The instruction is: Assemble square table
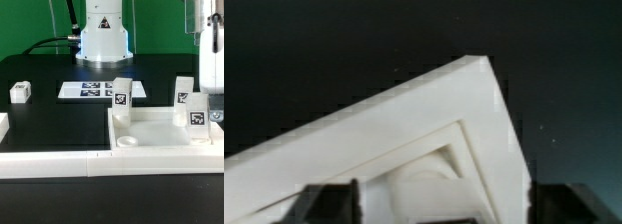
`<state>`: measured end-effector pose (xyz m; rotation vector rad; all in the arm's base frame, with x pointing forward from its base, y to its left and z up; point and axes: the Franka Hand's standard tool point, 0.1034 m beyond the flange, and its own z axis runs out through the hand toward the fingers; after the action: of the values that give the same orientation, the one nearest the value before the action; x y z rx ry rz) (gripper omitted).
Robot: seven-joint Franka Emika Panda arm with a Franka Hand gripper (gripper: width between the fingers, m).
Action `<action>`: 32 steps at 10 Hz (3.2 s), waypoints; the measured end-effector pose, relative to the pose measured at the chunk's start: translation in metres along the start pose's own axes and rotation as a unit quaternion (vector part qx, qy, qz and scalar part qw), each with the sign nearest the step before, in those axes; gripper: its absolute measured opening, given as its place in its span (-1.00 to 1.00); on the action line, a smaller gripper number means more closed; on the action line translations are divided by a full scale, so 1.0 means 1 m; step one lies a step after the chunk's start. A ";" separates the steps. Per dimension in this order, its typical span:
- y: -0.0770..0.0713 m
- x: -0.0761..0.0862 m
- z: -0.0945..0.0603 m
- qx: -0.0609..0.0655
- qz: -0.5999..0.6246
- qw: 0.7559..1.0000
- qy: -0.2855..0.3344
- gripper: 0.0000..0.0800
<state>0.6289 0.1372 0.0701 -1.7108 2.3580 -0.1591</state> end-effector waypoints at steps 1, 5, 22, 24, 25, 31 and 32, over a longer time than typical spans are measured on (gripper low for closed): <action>0.001 0.006 -0.001 -0.023 -0.074 0.997 0.001 0.29; -0.005 0.017 -0.005 -0.060 -0.300 0.952 -0.005 0.62; -0.002 0.022 -0.004 -0.030 -0.075 0.997 0.010 -0.28; 0.001 0.020 -0.003 0.009 -0.002 1.000 0.000 -0.27; 0.002 0.018 -0.004 0.010 0.001 1.000 -0.001 -0.27; 0.000 0.013 -0.005 -0.012 -0.349 0.937 0.015 0.62; -0.001 0.013 -0.005 -0.013 -0.381 0.924 0.016 0.62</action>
Offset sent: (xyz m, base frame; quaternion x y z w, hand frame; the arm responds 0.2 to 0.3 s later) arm -0.0119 -0.0128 0.0061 -0.0405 -0.0466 -0.3479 0.9355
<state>0.6243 0.1244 0.0737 -2.5541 1.5805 -0.2760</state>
